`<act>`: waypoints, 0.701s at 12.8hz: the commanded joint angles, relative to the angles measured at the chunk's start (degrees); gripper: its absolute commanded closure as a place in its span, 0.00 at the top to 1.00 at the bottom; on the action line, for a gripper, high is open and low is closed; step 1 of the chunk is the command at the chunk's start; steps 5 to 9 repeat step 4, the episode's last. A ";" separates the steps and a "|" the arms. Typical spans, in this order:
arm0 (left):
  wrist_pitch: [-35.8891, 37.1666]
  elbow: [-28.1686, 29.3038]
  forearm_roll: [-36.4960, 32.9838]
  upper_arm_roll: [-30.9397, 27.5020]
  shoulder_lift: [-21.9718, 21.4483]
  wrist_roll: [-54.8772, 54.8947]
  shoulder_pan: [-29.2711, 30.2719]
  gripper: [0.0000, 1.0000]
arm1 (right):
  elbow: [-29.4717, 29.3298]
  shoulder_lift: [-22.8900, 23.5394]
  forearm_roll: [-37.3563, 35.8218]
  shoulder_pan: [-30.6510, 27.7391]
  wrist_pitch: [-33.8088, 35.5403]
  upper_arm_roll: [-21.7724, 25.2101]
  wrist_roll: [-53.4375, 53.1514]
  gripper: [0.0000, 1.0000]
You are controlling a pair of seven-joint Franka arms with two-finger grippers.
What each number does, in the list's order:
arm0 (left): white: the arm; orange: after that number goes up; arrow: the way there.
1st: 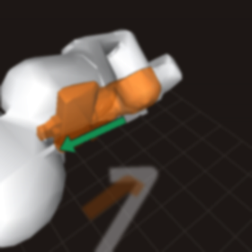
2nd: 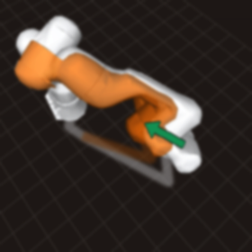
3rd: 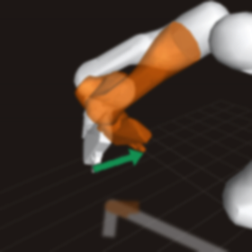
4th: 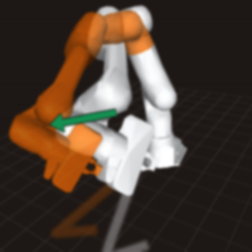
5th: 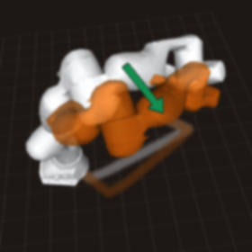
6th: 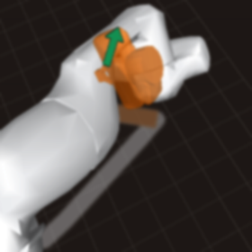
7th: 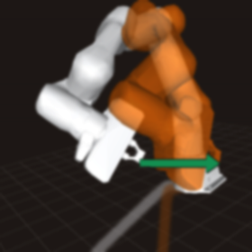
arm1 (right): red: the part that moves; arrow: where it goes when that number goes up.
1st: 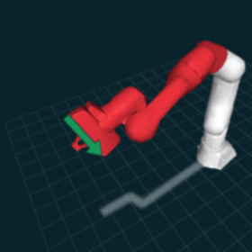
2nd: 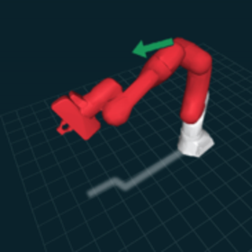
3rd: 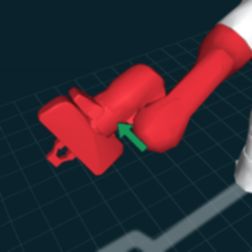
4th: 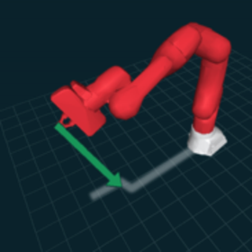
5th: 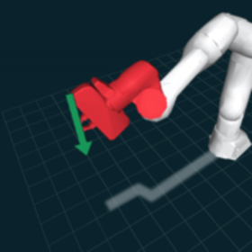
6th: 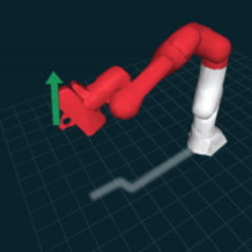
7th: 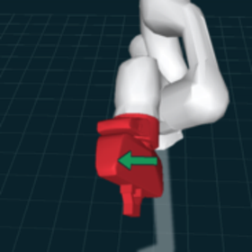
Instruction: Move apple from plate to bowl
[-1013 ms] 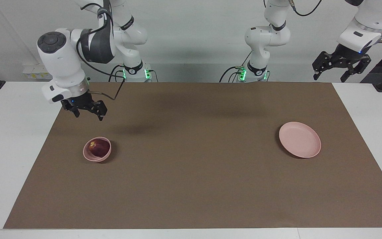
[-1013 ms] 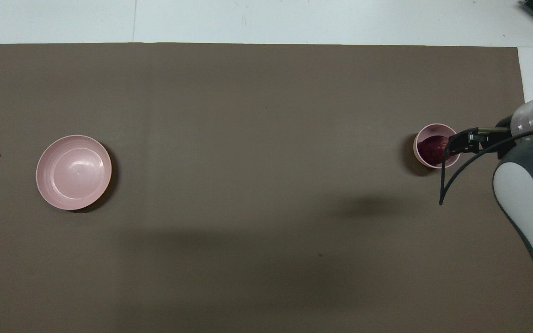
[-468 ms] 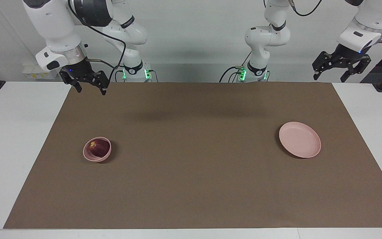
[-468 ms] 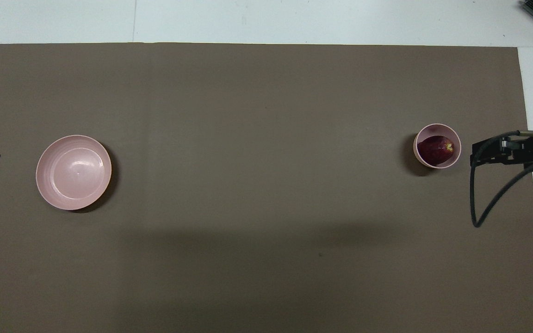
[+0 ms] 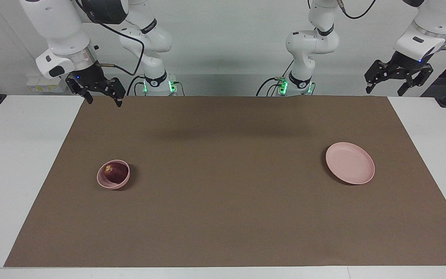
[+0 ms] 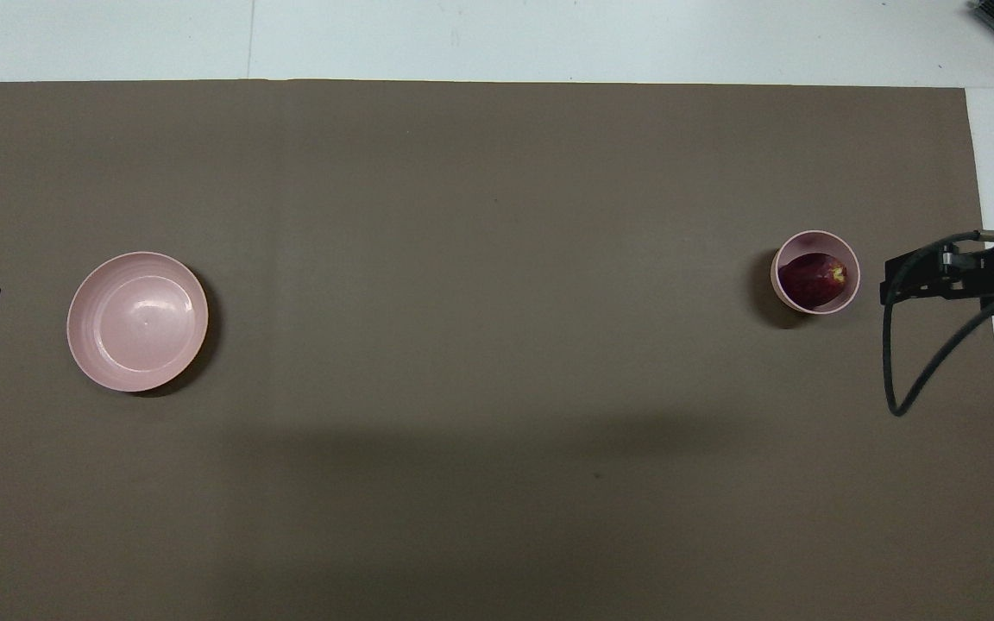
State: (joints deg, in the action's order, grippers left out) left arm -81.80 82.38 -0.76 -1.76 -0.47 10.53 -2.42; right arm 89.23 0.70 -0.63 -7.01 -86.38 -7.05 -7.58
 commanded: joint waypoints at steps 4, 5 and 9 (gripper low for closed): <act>0.59 0.58 -0.47 0.44 -0.85 0.28 0.75 1.00 | -0.72 0.35 0.90 -0.46 0.42 -0.33 0.99 1.00; 0.59 0.58 -0.47 0.44 -0.85 0.28 0.75 1.00 | -0.72 0.35 0.90 -0.46 0.42 -0.33 0.99 1.00; 0.59 0.58 -0.47 0.44 -0.85 0.28 0.75 1.00 | -0.72 0.35 0.90 -0.46 0.42 -0.33 0.99 1.00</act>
